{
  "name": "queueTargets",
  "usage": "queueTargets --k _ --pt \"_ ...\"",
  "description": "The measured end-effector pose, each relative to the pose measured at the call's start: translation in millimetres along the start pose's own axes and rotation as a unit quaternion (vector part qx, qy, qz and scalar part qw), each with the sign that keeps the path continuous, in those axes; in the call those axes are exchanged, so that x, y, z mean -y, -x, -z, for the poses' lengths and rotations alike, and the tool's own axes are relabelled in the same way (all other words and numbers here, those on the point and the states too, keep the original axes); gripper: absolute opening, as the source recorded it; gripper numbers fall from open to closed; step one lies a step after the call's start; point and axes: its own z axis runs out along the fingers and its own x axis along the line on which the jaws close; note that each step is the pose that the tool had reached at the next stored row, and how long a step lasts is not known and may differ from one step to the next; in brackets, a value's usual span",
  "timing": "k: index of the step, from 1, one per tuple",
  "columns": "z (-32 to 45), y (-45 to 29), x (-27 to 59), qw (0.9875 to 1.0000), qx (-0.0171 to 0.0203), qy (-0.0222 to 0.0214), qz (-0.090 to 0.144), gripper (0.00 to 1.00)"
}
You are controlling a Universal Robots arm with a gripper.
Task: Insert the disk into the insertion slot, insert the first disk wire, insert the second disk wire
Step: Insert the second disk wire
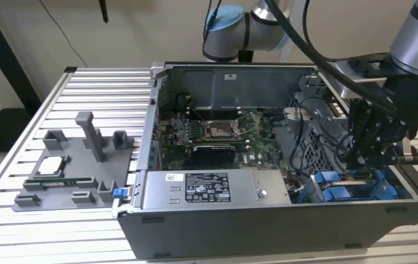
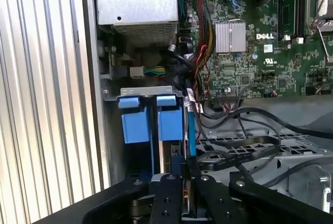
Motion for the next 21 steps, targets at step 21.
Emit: queueTargets --k 21 --pt "-9.5 -0.6 6.0 1.0 0.0001 0.0001 0.005 0.0"
